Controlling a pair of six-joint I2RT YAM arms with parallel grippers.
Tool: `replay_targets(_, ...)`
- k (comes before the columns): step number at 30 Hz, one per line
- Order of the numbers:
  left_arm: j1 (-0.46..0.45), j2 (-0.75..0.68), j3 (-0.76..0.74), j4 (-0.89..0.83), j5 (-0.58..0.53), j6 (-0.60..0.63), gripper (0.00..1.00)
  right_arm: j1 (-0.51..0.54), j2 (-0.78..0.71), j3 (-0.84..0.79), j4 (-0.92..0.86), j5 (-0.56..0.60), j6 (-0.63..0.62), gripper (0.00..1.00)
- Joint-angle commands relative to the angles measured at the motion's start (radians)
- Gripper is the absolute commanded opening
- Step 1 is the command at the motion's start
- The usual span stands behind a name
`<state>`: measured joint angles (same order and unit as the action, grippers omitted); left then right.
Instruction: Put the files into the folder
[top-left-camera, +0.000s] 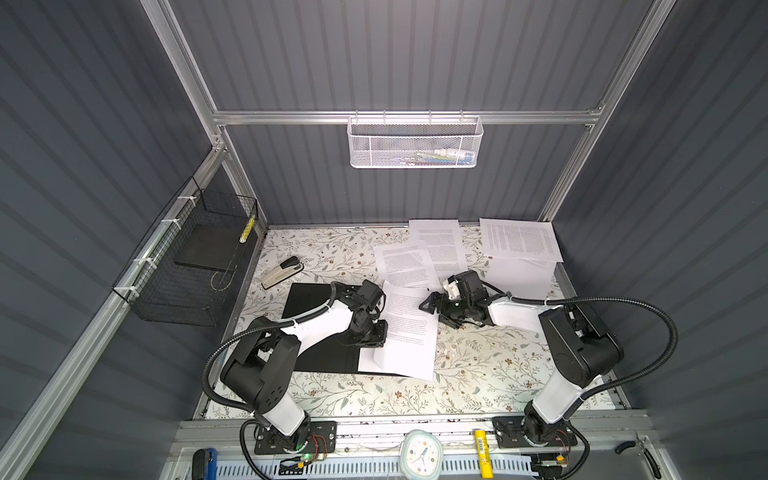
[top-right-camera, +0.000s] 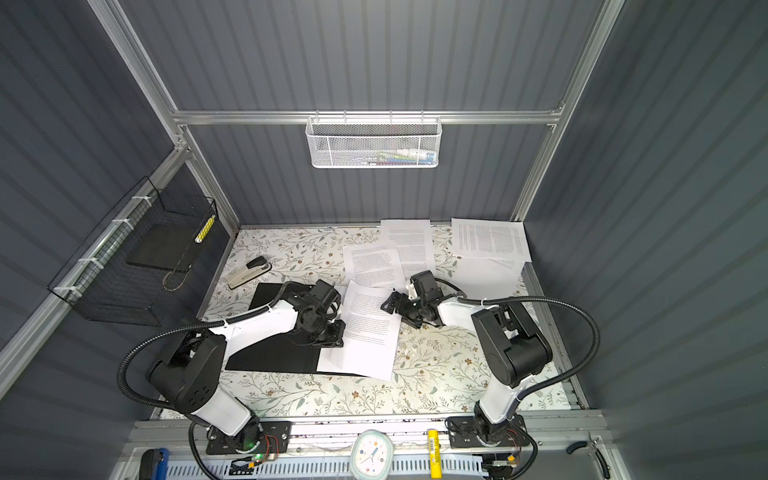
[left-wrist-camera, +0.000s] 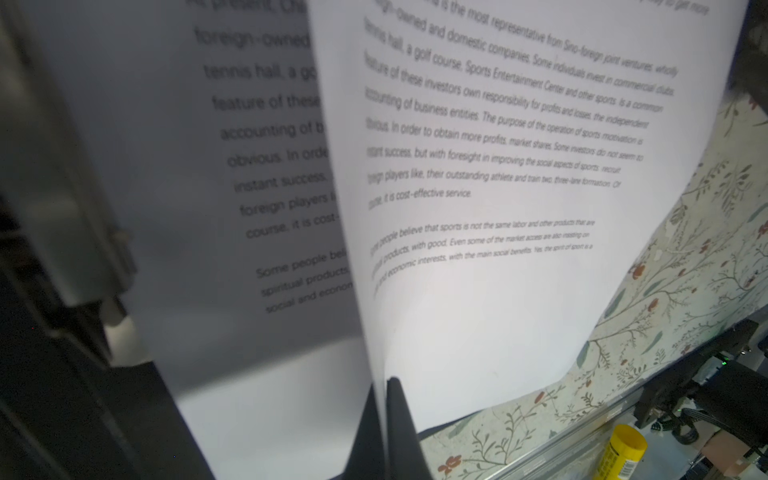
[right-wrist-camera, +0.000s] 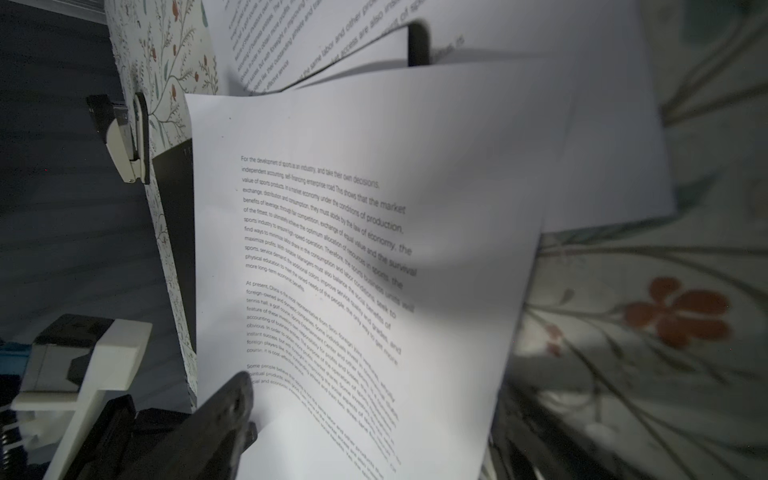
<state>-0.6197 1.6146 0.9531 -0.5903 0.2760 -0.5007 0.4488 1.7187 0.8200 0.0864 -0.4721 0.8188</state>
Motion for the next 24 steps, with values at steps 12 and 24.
replay_targets(12,0.007,0.012,-0.021,0.009,0.0,-0.013,0.0,0.013,-0.115,-0.115,0.084,-0.055,-0.001,0.74)
replay_targets(24,0.006,0.004,-0.026,0.032,0.032,-0.032,0.0,0.039,-0.06,-0.185,0.24,-0.024,-0.042,0.44)
